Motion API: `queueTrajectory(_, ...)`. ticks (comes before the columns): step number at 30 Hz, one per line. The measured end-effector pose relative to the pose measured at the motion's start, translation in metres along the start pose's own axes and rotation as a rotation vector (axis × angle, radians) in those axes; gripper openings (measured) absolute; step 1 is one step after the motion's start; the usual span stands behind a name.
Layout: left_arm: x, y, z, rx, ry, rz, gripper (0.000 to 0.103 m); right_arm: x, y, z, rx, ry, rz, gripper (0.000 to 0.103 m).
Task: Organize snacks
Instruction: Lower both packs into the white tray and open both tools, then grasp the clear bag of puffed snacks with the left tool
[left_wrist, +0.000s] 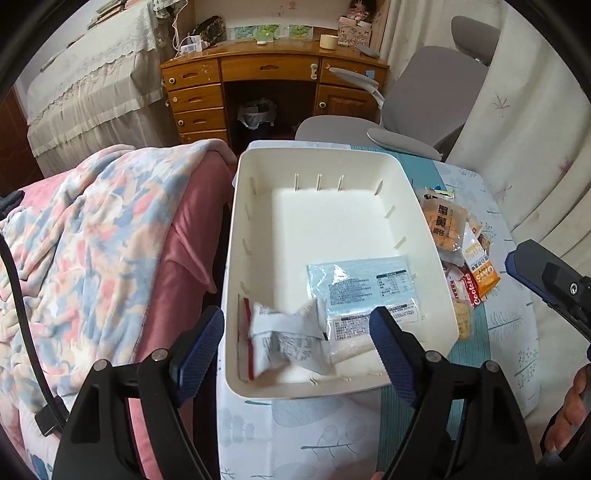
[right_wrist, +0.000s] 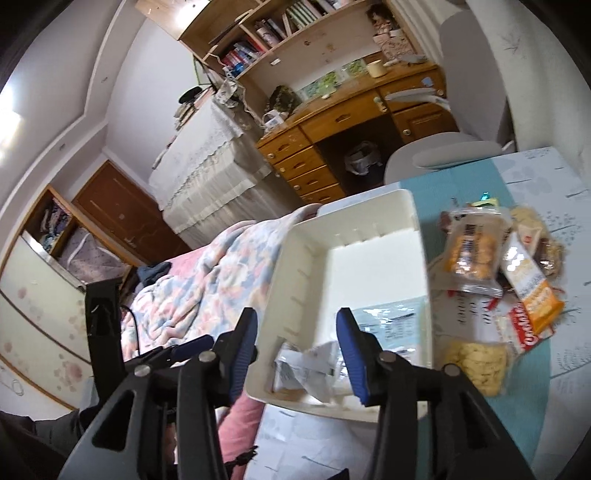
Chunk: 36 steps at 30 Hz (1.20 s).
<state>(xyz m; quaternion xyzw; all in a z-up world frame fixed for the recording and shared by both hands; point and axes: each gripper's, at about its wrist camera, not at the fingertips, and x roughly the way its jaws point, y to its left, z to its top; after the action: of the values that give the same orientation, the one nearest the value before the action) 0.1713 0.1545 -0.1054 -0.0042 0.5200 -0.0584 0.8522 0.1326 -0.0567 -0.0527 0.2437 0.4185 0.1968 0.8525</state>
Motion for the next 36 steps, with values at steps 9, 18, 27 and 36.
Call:
queueTrajectory(9,-0.006,-0.03,-0.016,-0.009,0.037,-0.015,0.08,-0.021,-0.026,-0.012,0.021,0.038,-0.11,0.049)
queueTrajectory(18,-0.02,-0.062,-0.04,-0.084,0.066,-0.026,0.08,-0.051,-0.051,-0.015,-0.053,0.101,-0.205,0.052)
queueTrajectory(27,-0.017,-0.106,-0.054,-0.198,0.089,-0.046,0.086,-0.071,-0.082,-0.005,-0.156,0.175,-0.245,0.059)
queueTrajectory(36,0.007,-0.148,-0.074,-0.346,0.126,-0.074,0.091,-0.069,-0.111,0.003,-0.302,0.236,-0.295,0.059)
